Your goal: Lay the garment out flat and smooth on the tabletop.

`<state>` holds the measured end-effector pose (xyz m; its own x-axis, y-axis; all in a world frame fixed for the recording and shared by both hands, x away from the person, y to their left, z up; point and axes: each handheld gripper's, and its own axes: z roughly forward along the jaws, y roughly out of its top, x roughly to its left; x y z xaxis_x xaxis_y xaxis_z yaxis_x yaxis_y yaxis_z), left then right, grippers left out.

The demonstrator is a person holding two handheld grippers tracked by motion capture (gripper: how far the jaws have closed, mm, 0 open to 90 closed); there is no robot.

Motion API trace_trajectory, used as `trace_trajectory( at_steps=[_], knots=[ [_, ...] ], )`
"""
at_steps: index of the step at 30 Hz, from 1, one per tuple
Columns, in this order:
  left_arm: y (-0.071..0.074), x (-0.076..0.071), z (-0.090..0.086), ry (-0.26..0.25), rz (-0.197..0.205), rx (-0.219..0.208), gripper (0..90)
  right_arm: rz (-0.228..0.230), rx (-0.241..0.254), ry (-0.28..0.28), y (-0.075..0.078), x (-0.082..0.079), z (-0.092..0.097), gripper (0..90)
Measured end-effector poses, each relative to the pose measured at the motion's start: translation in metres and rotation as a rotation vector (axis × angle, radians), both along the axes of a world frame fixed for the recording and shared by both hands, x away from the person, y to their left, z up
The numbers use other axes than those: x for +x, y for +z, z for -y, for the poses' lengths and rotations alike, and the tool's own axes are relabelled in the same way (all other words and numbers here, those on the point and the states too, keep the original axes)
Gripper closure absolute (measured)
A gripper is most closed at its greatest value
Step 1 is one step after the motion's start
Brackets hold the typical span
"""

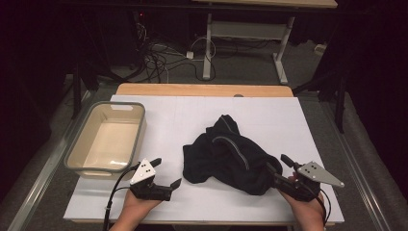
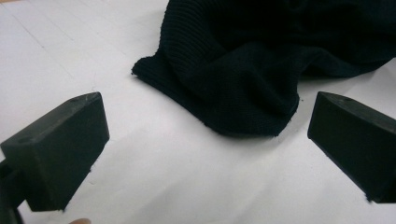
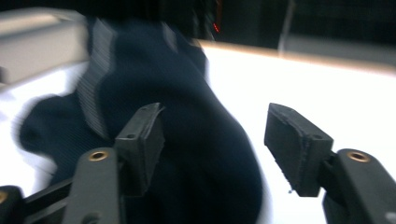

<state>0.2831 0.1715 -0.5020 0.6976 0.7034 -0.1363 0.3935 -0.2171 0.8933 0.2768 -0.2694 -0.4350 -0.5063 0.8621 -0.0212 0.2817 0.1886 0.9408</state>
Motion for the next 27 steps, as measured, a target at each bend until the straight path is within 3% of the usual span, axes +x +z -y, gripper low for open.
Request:
trace_trajectory(
  at_steps=[1, 2, 3, 4, 5, 6, 8, 9, 10, 11, 14, 15, 16, 17, 21, 22, 23, 24, 25, 27],
  knots=[
    [0.000, 0.000, 0.000, 0.000, -0.001, 0.001, 0.0, 0.045, -0.025, 0.065, 0.012, -0.005, -0.020, 36.9],
    [0.000, 0.000, 0.000, 0.000, -0.001, 0.001, 0.0, 0.045, -0.025, 0.065, 0.012, -0.005, -0.020, 36.9],
    [0.000, 0.000, 0.000, 0.002, 0.001, 0.001, 0.0, 0.059, -0.052, 0.125, 0.017, -0.002, -0.042, 36.9],
    [0.000, 0.000, 0.000, 0.002, 0.001, 0.001, 0.0, 0.059, -0.052, 0.125, 0.017, -0.002, -0.042, 36.9],
    [0.000, -0.001, 0.000, 0.003, 0.007, -0.003, 0.0, 0.053, -0.069, 0.157, 0.017, 0.006, -0.062, 37.1],
    [0.000, -0.001, -0.001, 0.003, 0.011, -0.004, 0.0, 0.038, -0.077, 0.163, 0.014, 0.011, -0.070, 38.1],
    [0.000, -0.002, -0.001, 0.000, 0.018, -0.009, 0.0, -0.028, -0.131, 0.143, 0.002, 0.022, -0.080, 48.8],
    [0.000, -0.002, -0.001, 0.000, 0.018, -0.009, 0.0, -0.028, -0.131, 0.143, 0.002, 0.022, -0.080, 48.8],
    [0.000, -0.002, -0.002, -0.001, 0.020, -0.016, 0.0, -0.044, -0.178, 0.117, -0.011, 0.026, -0.077, 70.4],
    [-0.001, -0.002, -0.002, -0.002, 0.021, -0.021, 0.0, -0.034, -0.176, 0.106, -0.013, 0.025, -0.071, 79.2],
    [-0.001, -0.002, -0.004, 0.002, 0.017, -0.031, 0.0, -0.010, -0.163, 0.081, -0.008, 0.020, -0.057, 81.2],
    [-0.001, -0.002, -0.004, 0.000, 0.019, -0.029, 0.0, 0.021, -0.143, 0.034, -0.001, 0.013, -0.036, 81.3],
    [-0.001, -0.002, -0.004, 0.000, 0.019, -0.029, 0.0, 0.021, -0.143, 0.034, -0.001, 0.013, -0.036, 81.3],
    [-0.001, -0.003, -0.003, -0.002, 0.025, -0.027, 0.0, 0.022, -0.126, -0.024, 0.001, 0.006, -0.008, 81.3],
    [-0.001, -0.003, -0.003, 0.000, 0.019, -0.023, 0.0, -0.022, -0.095, -0.161, -0.009, -0.004, 0.055, 81.4],
    [-0.001, -0.003, -0.003, 0.000, 0.019, -0.023, 0.0, -0.022, -0.095, -0.161, -0.009, -0.004, 0.055, 81.4],
    [0.000, -0.002, -0.002, -0.002, 0.019, -0.017, 0.0, -0.036, -0.104, -0.221, -0.015, -0.012, 0.080, 81.3],
    [0.000, -0.002, -0.002, -0.002, 0.019, -0.017, 0.0, -0.036, -0.104, -0.221, -0.015, -0.012, 0.080, 81.3],
    [0.000, -0.002, -0.001, -0.003, 0.019, -0.013, 0.0, -0.057, -0.095, -0.269, -0.020, -0.018, 0.101, 81.3],
    [0.000, -0.002, -0.001, -0.005, 0.019, -0.006, 0.0, -0.075, -0.074, -0.299, -0.024, -0.021, 0.115, 81.3]
  ],
)
